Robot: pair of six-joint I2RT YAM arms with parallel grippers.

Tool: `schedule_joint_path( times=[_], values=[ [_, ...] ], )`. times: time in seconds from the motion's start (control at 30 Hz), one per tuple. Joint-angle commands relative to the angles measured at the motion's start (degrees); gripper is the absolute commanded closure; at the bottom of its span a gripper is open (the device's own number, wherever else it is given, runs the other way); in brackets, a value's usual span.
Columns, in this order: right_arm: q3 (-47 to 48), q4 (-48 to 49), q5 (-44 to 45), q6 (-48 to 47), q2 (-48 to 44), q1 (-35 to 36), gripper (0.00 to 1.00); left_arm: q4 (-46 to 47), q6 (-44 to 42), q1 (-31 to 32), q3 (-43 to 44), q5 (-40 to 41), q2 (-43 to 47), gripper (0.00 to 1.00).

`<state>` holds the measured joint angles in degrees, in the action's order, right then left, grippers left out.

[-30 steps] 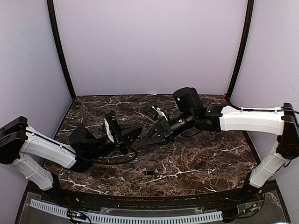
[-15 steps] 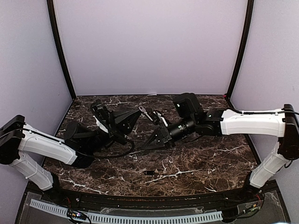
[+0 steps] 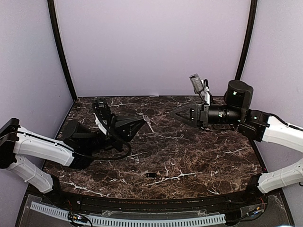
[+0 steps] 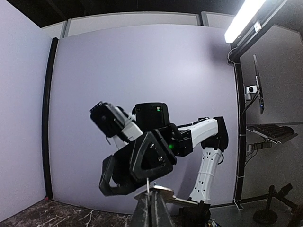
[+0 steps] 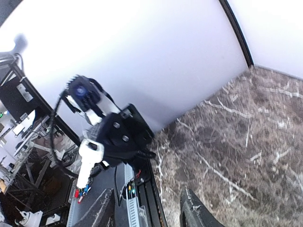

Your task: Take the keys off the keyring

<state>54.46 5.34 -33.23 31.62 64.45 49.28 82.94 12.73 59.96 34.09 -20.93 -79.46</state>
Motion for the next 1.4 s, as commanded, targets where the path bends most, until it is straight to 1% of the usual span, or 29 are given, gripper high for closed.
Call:
schedule_joint_path(
  times=[0.0, 0.1, 0.17, 0.23, 0.37, 0.53, 0.7, 0.77, 0.83, 0.97, 1.1, 1.13, 1.2, 1.23, 1.37],
  values=[
    [-3.8, 15.1, 1.3, -2.7, -2.9, 1.6, 0.53, -1.7, 5.2, -0.4, 0.6, 1.7, 0.8, 1.00],
    [-2.3, 8.6, 11.5, -10.6, -3.1, 8.1, 0.52, -4.2, 6.1, -0.4, 1.3, 6.2, 0.7, 1.00],
    [-1.3, 5.9, 20.2, -14.0, -2.9, 11.3, 0.52, -5.8, 6.1, -0.4, 1.8, 8.3, 0.4, 1.00],
    [-0.3, 4.4, 25.2, -17.3, -2.3, 13.9, 0.51, -7.8, 6.0, -0.4, 2.7, 9.5, 0.1, 1.00],
    [2.5, 1.0, 31.1, -23.2, 0.2, 18.0, 0.49, -10.5, 6.6, -0.4, 4.1, 10.6, -0.5, 1.00],
    [5.2, -2.8, 36.7, -27.7, 2.9, 20.5, 0.50, -11.1, 7.1, -0.4, 4.7, 10.7, -1.2, 1.00],
    [7.3, -5.0, 40.8, -29.3, 5.4, 21.4, 0.59, -10.7, 7.8, -0.4, 5.0, 10.2, -1.7, 1.00],
    [6.9, -4.6, 41.8, -29.5, 5.4, 21.6, 0.69, -10.8, 7.9, -0.4, 5.1, 10.0, -1.9, 1.00],
    [6.7, -4.5, 43.1, -29.7, 5.4, 21.7, 0.74, -10.9, 8.1, -0.4, 5.2, 9.6, -2.0, 1.00],
    [6.8, -5.2, 45.9, -30.4, 5.6, 22.1, 0.75, -11.2, 8.4, -0.4, 5.5, 9.1, -2.1, 1.00],
    [7.3, -5.4, 46.8, -31.4, 6.1, 22.4, 0.76, -11.3, 8.8, -0.4, 5.6, 8.9, -2.3, 1.00],
    [7.5, -5.5, 46.9, -31.7, 6.3, 22.5, 0.81, -11.3, 8.8, -0.4, 5.5, 8.8, -2.3, 1.00],
    [7.9, -5.8, 47.2, -32.5, 6.8, 22.8, 0.96, -11.4, 8.9, -0.4, 5.5, 8.7, -2.2, 1.00],
    [8.0, -5.9, 47.2, -33.0, 7.0, 22.9, 1.00, -11.4, 8.9, -0.4, 5.5, 8.6, -2.3, 1.00],
    [7.6, -5.4, 46.5, -35.0, 8.0, 23.4, 1.00, -10.8, 9.5, -0.4, 5.6, 7.4, -2.5, 1.00]
  ],
)
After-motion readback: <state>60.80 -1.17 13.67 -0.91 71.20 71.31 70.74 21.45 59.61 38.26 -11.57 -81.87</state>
